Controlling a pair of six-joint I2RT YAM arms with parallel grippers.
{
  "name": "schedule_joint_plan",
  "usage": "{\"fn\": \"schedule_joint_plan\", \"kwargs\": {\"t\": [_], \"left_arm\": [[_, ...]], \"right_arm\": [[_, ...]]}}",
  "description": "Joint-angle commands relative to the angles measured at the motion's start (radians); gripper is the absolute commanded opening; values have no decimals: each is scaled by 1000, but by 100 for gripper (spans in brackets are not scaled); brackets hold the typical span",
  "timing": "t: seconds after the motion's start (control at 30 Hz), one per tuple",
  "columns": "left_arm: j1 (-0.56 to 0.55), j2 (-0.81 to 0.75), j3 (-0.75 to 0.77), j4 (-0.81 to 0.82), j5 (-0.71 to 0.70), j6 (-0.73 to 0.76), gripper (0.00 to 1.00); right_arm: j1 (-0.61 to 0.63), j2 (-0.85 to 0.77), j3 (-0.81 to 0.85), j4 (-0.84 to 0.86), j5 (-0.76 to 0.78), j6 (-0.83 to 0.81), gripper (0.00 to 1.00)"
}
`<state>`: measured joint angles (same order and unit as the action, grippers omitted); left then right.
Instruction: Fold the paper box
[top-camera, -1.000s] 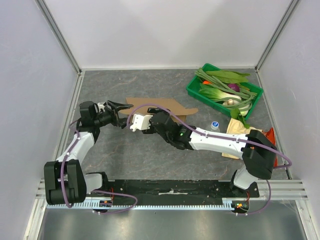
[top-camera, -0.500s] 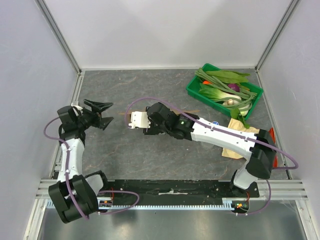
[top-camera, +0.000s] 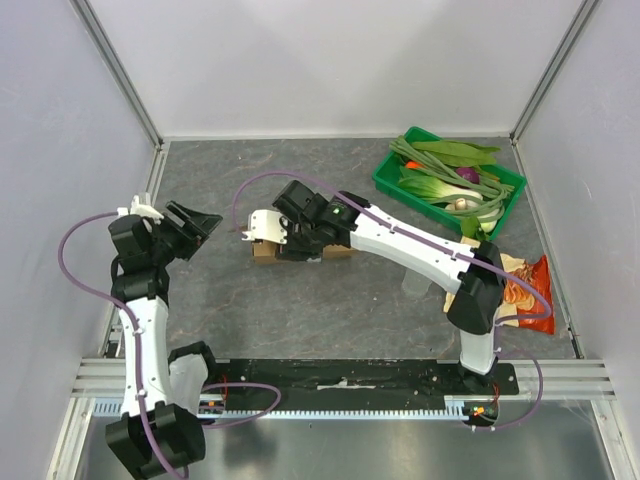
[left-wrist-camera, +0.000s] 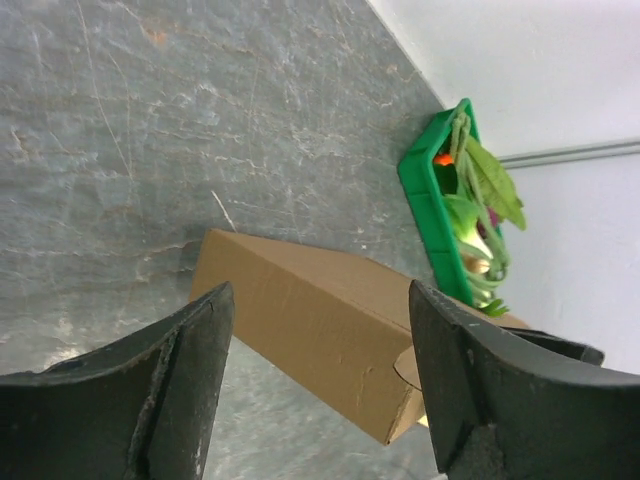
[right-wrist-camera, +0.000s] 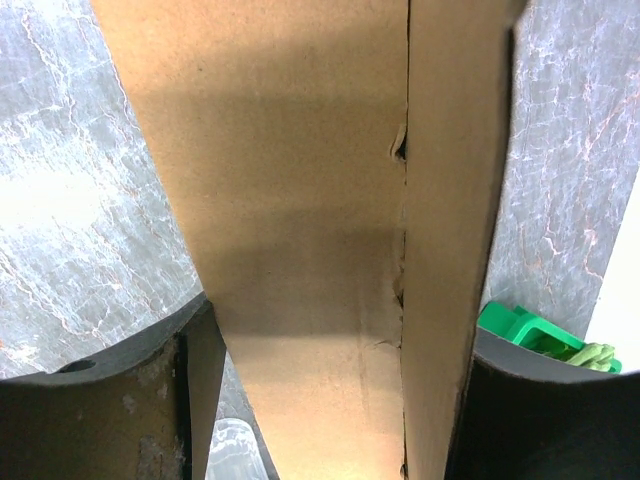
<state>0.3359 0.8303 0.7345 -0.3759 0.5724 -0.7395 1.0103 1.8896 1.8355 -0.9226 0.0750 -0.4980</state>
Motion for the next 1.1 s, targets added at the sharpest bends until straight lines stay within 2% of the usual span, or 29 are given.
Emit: {"fn": "schedule_joint_plan", "kwargs": {"t": [0.0, 0.1, 0.13, 0.2, 0.33, 0.47, 0.7, 0.73, 0.77, 0.97, 1.07], "left_arm": [[-29, -63, 16, -11, -77, 188, 76], [-46, -105, -9, 24, -95, 232, 74], [-52, -109, -18, 63, -92, 242, 72], [-66, -115, -40, 89, -106, 271, 70], [-64, -105, -66, 179, -106, 293, 71], [-66, -28, -79, 371, 22, 249, 79], [-98, 159, 2, 591, 184, 279, 77], [-107, 200, 18, 589, 194, 304, 77], [-135, 214, 35, 595, 210, 389, 77], [-228, 240, 78, 626, 231, 737, 74], [-230, 274, 113, 655, 254, 833, 68]], "right_arm": [[-9, 54, 24, -107, -47, 43, 48], [-41, 83, 54, -82, -78, 21, 54], [-58, 94, 67, -76, -154, 9, 57], [-94, 141, 109, -81, -190, 0, 61], [-127, 201, 154, -90, -216, -30, 63], [-154, 215, 146, -50, -254, -60, 70], [-228, 230, 128, -39, -354, -82, 69], [-239, 229, 119, -38, -371, -80, 68], [-252, 220, 111, -35, -385, -85, 68], [-268, 206, 88, -30, -426, -94, 66], [-269, 204, 87, -27, -434, -96, 66]]}}
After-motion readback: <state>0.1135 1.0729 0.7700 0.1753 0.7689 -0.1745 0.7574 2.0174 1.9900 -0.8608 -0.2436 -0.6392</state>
